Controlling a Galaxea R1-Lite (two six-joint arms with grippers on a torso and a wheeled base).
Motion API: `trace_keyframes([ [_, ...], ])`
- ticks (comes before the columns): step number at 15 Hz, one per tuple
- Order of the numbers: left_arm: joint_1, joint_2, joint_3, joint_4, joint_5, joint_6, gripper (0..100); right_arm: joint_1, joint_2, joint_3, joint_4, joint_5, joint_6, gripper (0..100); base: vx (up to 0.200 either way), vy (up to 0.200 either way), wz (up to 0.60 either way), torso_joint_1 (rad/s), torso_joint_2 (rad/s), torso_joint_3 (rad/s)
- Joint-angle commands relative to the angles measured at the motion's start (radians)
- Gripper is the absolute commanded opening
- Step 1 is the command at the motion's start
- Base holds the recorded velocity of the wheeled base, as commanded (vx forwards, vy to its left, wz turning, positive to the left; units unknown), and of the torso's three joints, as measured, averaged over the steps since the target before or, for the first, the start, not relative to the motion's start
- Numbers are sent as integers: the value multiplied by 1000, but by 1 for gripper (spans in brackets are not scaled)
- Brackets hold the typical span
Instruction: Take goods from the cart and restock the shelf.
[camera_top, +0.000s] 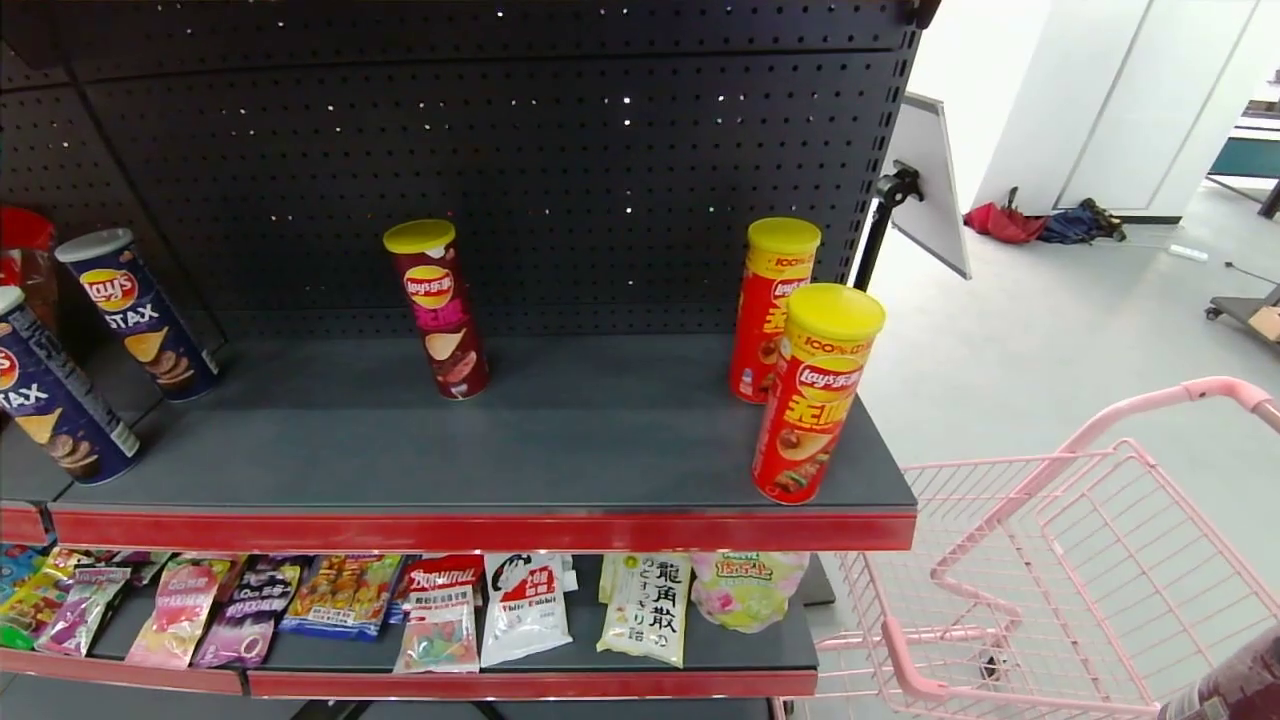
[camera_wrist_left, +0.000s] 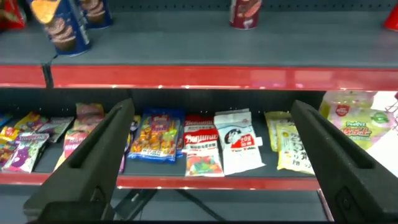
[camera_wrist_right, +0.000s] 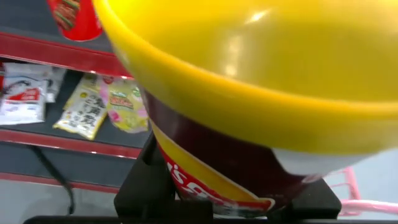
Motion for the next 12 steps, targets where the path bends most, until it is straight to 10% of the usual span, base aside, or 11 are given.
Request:
trace_keyframes([
  [1, 0, 1, 0, 0, 1, 1, 100, 1, -89, 43, 4, 28, 14, 0, 0, 0, 0, 0, 0, 0],
  [12, 0, 1, 0, 0, -1, 1, 100, -2, -160, 94, 6, 21, 59, 0, 0, 182, 0, 0, 3, 3],
])
